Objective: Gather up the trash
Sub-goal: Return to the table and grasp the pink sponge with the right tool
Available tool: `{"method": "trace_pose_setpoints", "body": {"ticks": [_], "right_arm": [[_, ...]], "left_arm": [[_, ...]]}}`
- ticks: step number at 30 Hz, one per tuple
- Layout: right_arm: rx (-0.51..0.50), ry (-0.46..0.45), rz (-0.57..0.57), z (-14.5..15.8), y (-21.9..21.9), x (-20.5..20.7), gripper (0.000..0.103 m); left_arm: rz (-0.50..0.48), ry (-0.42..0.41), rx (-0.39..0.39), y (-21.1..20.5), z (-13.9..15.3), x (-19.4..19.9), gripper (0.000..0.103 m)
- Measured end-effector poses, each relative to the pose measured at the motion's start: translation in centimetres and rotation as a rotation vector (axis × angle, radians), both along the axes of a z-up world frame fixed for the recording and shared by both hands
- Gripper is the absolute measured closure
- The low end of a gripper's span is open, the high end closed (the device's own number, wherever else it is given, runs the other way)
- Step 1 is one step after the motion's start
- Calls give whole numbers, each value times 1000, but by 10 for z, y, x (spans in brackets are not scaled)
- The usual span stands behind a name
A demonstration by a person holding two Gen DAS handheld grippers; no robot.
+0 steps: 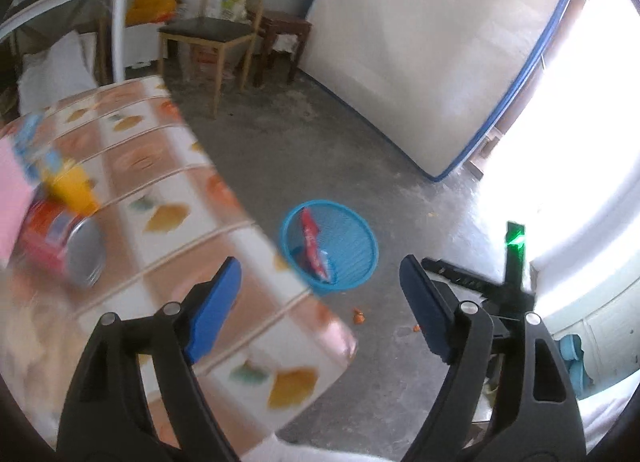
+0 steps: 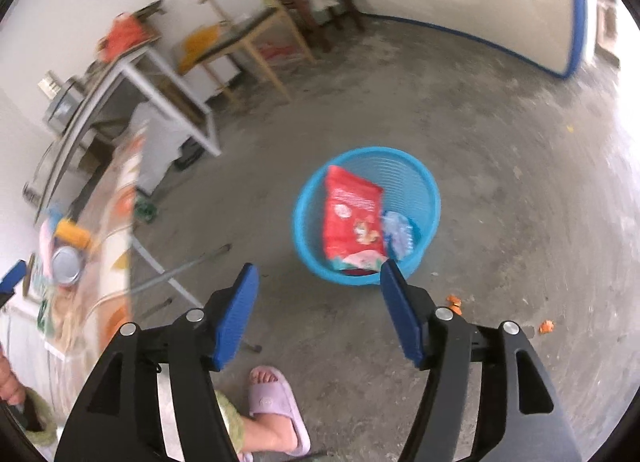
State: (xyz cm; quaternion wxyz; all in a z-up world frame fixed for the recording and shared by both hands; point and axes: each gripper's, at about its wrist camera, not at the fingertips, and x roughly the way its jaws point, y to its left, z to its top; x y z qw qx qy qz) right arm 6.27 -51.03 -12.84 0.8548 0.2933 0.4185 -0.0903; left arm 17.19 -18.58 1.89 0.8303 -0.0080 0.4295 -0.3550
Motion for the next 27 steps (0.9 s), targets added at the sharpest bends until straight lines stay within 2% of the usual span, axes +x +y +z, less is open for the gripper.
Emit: {"method": "trace_pose_setpoints", "body": {"ticks": [7,12,18,22,27], "right_arm": [[-57,-78,182,62,62,17,32],[-86,-128,362,97,127,45,29],[-59,-148,572,116,209,79,29],[-10,-136,686,120,258,97,28],[10,-111,754,119,299,115,28]], "left_arm": [[132,-57,-32,95,-7,-43,22],[261,-81,-61,160,-17,-63,22],[395,-120,-58,223,-27,-83,21],[436,-134,-54,245,-33,-86,20],[458,-133,-44,263,-40,-83,18]]}}
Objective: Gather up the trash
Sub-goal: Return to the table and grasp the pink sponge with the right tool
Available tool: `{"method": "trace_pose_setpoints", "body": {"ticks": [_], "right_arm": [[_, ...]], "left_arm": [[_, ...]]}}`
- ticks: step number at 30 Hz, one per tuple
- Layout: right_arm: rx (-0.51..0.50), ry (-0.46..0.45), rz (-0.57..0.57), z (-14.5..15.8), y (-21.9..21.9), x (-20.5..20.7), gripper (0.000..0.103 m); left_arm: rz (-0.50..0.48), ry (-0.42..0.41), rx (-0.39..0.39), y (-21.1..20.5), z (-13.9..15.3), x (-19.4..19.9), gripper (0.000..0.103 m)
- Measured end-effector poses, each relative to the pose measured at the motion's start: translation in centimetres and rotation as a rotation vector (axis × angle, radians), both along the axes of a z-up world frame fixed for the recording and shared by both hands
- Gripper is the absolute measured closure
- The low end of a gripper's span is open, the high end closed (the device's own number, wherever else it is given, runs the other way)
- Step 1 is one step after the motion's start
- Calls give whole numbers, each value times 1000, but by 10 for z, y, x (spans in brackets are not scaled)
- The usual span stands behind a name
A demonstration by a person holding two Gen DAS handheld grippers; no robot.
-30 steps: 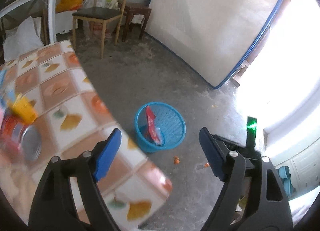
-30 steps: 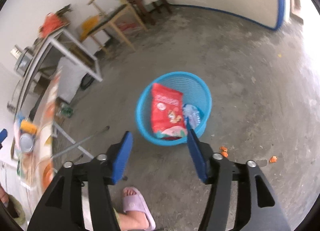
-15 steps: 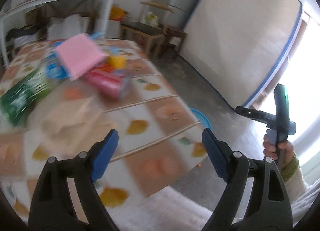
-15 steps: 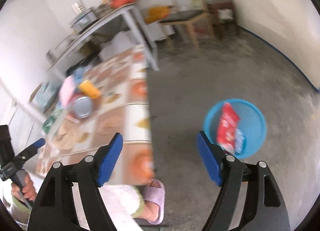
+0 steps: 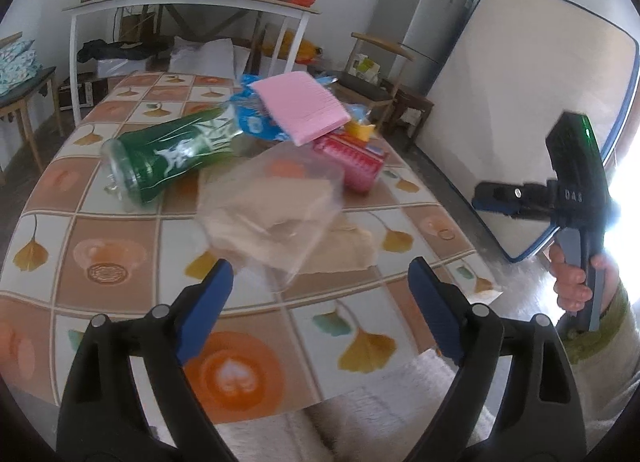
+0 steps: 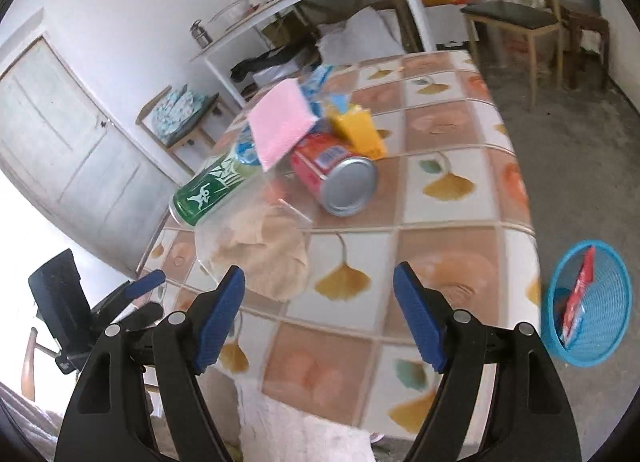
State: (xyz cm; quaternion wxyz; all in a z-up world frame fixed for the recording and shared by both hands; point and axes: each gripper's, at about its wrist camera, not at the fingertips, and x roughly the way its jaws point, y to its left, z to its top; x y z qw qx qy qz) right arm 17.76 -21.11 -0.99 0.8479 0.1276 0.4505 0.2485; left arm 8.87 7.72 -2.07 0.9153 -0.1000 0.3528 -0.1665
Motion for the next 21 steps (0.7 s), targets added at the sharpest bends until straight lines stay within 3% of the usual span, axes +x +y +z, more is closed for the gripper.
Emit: {"method": "trace_pose_setpoints", "body": {"ticks": [6,12,17,21], "right_arm": [[-57,-32,61,5,42,16,23],[-201,-119,131,21,91,39,15],[-338,-217,190,37,138,78,9],[-450,-227,194,30,162,121,9]], "left_arm": [[26,14,-2,14,-14,5,17],[40,11,-26,26,-17,9,17],[65,4,-47,32,-13,22,17],[77,-4,-61,35,-8,32,17]]}}
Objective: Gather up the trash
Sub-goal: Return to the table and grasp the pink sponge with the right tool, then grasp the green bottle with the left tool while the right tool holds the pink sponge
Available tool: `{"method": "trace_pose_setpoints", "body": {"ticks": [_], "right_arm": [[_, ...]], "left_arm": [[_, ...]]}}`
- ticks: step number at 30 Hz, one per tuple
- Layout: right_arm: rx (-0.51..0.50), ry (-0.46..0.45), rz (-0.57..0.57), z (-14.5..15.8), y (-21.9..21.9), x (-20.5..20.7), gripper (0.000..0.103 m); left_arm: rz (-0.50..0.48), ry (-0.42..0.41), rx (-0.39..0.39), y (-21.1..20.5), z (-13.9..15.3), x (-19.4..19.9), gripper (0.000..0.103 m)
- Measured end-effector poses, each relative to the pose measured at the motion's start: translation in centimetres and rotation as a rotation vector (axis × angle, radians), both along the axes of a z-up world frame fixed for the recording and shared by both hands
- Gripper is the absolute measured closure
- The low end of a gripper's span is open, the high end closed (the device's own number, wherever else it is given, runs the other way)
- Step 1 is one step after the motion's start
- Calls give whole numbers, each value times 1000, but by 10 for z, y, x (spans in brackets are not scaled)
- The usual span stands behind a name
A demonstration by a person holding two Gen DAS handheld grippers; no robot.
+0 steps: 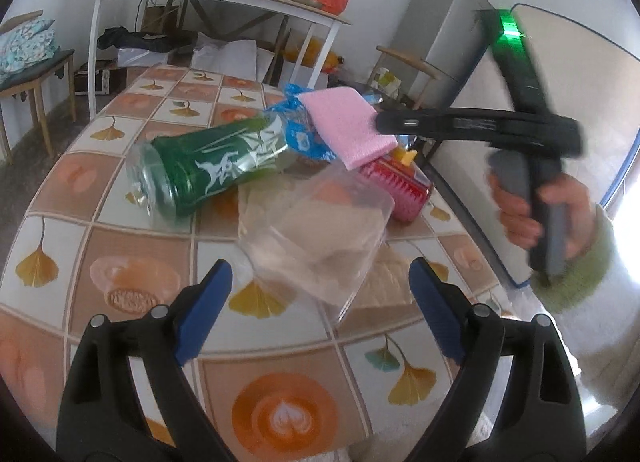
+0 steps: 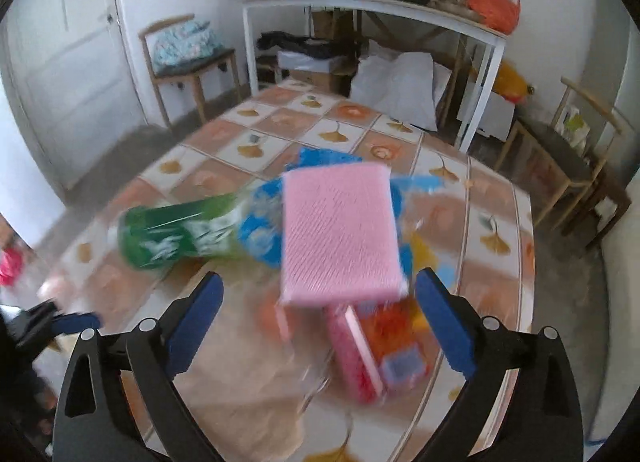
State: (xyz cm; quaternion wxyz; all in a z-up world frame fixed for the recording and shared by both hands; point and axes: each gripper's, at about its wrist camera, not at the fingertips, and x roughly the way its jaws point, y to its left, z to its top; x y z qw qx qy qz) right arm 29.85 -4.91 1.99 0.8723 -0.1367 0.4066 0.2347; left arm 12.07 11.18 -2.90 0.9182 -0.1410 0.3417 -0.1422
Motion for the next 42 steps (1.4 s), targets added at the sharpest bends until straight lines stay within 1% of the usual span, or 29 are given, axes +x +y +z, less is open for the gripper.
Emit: {"method": "trace_pose_setpoints", "body": {"ticks": [1,5,7,11,12,13,14,19,21,26,30,32,36,38,42], "right_arm": [[-30,8,-14,-5,5,11,9],[-93,33,-33,-19,20,38,9],[-128,29,-39,-25,26,43,9],[-166,22,-42,-32,31,45,9],[-176,16,-44,-32,34,45,12],[-183,8,-45,-32,35,44,21],[-188,8,-46,-33,35,42,23],[-157,-7,-55,-24,26,32,25],[-119,-8,-55,-16,19,26,25],[45,10,-38,8,-9,3,25],[182,52,-49,20,-42,-20,25],[243,76,-65,20,-61,-33,25],[322,109,-114,14,-94,-55,25],[346,114,-142,9,-110,-66,25],[399,119,-174,2,-135,-77,25]], "left_arm": [[0,-1,-7,1,0,2,17],[-8,-2,-14,2,0,7,17],[-12,-2,-16,2,-1,9,17],[-15,4,-32,4,-4,10,17],[-16,6,-35,4,-4,10,17],[-19,6,-38,4,-4,11,17],[-21,5,-38,4,-5,10,17],[-31,1,-34,2,-5,9,17],[-32,1,-31,1,-5,7,17],[-35,9,-33,-1,-6,5,17],[-42,13,-27,-6,-6,6,17],[-45,10,-22,-8,-5,5,17],[-48,-7,-18,-9,6,13,17],[-45,-19,-17,-7,16,22,17],[-39,-18,-48,0,38,52,17]]}}
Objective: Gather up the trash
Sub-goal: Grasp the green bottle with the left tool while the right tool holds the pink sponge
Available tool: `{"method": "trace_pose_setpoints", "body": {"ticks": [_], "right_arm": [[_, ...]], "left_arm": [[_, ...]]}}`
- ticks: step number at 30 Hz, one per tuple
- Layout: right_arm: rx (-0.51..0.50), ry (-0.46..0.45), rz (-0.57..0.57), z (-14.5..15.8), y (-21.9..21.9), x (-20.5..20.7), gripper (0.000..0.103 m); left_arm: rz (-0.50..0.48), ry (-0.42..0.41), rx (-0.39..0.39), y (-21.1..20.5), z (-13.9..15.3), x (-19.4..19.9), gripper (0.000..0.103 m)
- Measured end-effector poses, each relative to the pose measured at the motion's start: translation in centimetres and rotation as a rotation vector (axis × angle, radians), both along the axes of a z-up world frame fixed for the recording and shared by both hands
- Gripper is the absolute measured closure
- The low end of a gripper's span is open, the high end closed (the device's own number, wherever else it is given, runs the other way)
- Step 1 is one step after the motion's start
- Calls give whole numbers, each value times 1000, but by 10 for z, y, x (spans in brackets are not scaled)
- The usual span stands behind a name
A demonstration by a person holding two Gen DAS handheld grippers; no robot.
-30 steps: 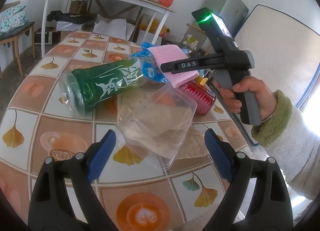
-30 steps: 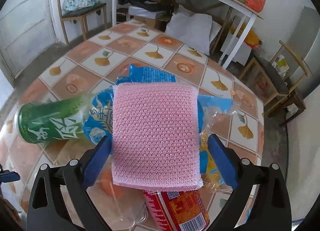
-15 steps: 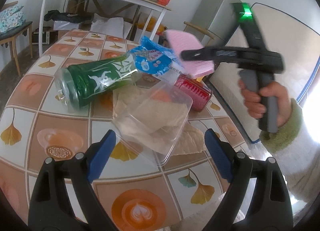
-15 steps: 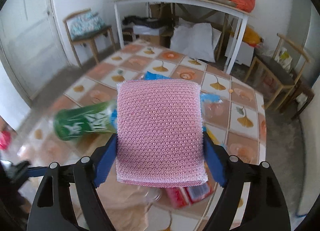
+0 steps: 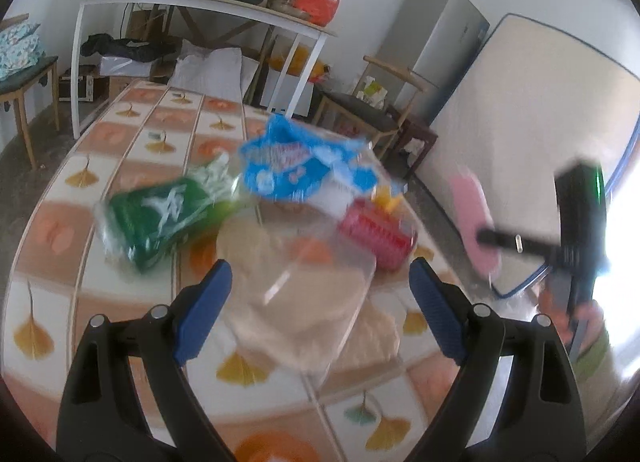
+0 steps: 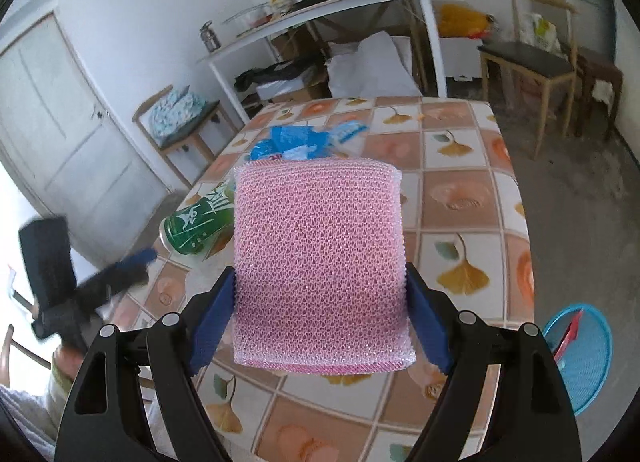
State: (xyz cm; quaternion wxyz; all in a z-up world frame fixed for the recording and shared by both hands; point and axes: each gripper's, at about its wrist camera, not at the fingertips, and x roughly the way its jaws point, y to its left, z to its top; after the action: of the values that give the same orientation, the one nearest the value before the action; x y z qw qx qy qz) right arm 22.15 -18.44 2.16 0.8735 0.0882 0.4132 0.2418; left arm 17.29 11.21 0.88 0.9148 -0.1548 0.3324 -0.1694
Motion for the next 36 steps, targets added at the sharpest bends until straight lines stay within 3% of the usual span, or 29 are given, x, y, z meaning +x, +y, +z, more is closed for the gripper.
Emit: {"method": "trace_pose_setpoints", "body": {"ticks": [7,9,14,15,18,24,32,36], "right_arm": [[73,7,-22,-12,-28,-3,25],[74,4,-22,-16,-34,-4,25],[91,16,-22,-26,-45,2,25],[92,18,-25,-28,-47,2,25],[104,28,-38,-34,-53,3,25],[123,38,-54,-38,-61,3,25],[134,21,-52,-32,-65,-2,25],[148,21,-46,-31,-65,-7,25]], "left_arm": [[47,-21,82,17,26,49,17],[44,12,130,30,22,71,17],[-8,197,419,43,-16,128,17],[-27,250,461,44,-25,138,17],[-49,295,554,41,-34,151,18],[-64,391,683,32,-48,151,47],[7,484,529,52,-46,109,49],[72,502,394,67,-42,76,49]]}}
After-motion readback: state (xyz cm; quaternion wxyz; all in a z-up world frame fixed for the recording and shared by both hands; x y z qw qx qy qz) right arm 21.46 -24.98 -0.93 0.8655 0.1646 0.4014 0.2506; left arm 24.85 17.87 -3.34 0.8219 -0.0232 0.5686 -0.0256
